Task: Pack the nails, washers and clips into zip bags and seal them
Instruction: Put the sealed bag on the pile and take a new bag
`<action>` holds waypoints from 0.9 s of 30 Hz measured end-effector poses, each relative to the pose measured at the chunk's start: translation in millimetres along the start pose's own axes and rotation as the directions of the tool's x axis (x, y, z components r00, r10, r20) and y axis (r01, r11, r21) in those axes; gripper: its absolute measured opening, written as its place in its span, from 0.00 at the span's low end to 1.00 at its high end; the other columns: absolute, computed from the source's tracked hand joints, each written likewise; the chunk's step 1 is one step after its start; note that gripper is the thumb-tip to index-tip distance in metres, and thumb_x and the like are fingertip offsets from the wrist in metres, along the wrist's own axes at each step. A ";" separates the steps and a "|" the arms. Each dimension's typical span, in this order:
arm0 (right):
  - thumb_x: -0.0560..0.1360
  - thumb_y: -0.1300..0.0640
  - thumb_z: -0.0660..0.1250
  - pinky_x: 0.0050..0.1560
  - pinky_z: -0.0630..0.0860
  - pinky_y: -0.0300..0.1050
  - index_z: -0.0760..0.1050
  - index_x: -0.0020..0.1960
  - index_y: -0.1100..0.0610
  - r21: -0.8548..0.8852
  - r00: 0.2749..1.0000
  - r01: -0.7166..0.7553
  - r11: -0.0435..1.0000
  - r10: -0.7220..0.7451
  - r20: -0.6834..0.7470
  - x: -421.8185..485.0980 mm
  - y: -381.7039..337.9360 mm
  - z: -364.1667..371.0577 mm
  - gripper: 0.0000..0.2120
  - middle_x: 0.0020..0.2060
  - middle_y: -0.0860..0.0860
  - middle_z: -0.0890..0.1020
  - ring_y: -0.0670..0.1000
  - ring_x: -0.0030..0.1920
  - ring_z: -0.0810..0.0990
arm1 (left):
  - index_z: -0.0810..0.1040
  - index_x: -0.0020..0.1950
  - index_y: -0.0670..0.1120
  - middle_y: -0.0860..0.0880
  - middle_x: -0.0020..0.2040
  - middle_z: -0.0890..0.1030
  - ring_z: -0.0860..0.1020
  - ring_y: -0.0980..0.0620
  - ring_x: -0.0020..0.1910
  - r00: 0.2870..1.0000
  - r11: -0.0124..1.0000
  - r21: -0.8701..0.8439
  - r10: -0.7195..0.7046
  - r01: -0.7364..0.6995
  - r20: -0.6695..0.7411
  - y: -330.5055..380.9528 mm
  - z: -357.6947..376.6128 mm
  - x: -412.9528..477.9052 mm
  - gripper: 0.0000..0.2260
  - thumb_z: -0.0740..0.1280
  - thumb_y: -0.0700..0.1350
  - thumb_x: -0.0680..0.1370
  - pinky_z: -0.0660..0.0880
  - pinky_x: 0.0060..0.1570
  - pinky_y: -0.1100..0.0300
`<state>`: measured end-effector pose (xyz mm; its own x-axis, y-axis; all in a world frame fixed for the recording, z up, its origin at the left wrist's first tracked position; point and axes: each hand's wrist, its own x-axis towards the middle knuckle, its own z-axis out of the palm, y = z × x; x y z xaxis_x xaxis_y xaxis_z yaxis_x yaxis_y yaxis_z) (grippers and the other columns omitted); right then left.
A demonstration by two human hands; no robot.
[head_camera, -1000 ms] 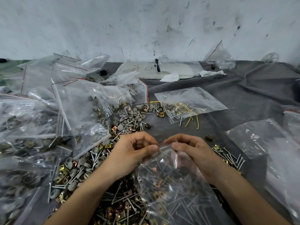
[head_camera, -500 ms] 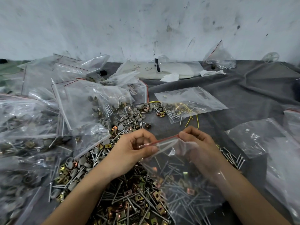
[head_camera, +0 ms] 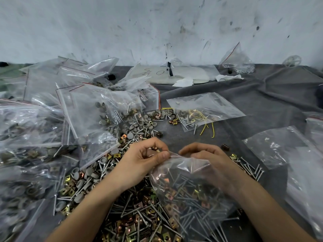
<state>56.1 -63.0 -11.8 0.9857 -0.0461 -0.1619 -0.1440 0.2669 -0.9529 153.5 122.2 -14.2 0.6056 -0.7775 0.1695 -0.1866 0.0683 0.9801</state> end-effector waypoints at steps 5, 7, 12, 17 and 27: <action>0.65 0.63 0.64 0.39 0.80 0.44 0.84 0.45 0.59 0.071 0.994 -0.035 0.997 0.027 0.105 2.6 2.7 -4.6 0.13 0.41 0.58 0.83 0.53 0.39 0.81 | 0.75 0.46 0.40 0.43 0.31 0.81 0.80 0.50 0.27 1.000 1.000 -0.019 0.000 0.000 0.012 -1.2 2.3 -0.4 0.07 0.66 0.44 0.74 0.73 0.24 0.65; 0.65 0.61 0.66 0.40 0.79 0.44 0.83 0.47 0.60 0.125 0.987 -0.071 0.990 0.051 0.151 1.6 1.3 -4.7 0.13 0.43 0.59 0.83 0.53 0.40 0.82 | 0.75 0.46 0.41 0.38 0.31 0.80 0.78 0.45 0.27 1.000 1.000 0.002 0.012 -0.012 0.006 -2.1 2.5 -0.5 0.07 0.66 0.45 0.74 0.72 0.23 0.63; 0.59 0.51 0.80 0.50 0.79 0.48 0.81 0.55 0.64 0.323 0.968 -0.190 0.927 0.122 0.220 -1.1 1.7 -3.2 0.29 0.52 0.63 0.80 0.57 0.49 0.79 | 0.72 0.47 0.41 0.49 0.27 0.79 0.77 0.57 0.23 0.999 1.000 0.012 0.029 -0.029 0.022 -4.3 4.7 -0.4 0.06 0.63 0.44 0.76 0.69 0.22 0.69; 0.68 0.42 0.73 0.48 0.76 0.48 0.81 0.53 0.65 0.489 0.939 -0.210 0.847 0.036 0.342 -0.8 -2.4 4.9 0.27 0.47 0.64 0.76 0.59 0.46 0.77 | 0.72 0.47 0.43 0.49 0.25 0.77 0.74 0.57 0.21 1.000 1.000 0.014 0.022 -0.022 -0.001 -4.5 8.7 -1.6 0.06 0.62 0.46 0.76 0.66 0.20 0.69; 0.67 0.75 0.63 0.28 0.76 0.35 0.82 0.34 0.59 0.155 1.000 0.023 0.988 -0.022 -0.006 0.5 -0.9 12.2 0.14 0.29 0.53 0.83 0.46 0.29 0.81 | 0.70 0.47 0.41 0.51 0.24 0.75 0.70 0.61 0.20 0.999 0.999 0.032 0.042 -0.042 -0.001 -2.3 14.8 -1.8 0.08 0.61 0.46 0.76 0.63 0.21 0.72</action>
<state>57.8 -51.5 -7.9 0.9881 -0.0581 -0.1426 -0.1064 0.4122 -0.9049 141.4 114.2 -18.3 0.5979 -0.7733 0.2107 -0.2363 0.0811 0.9683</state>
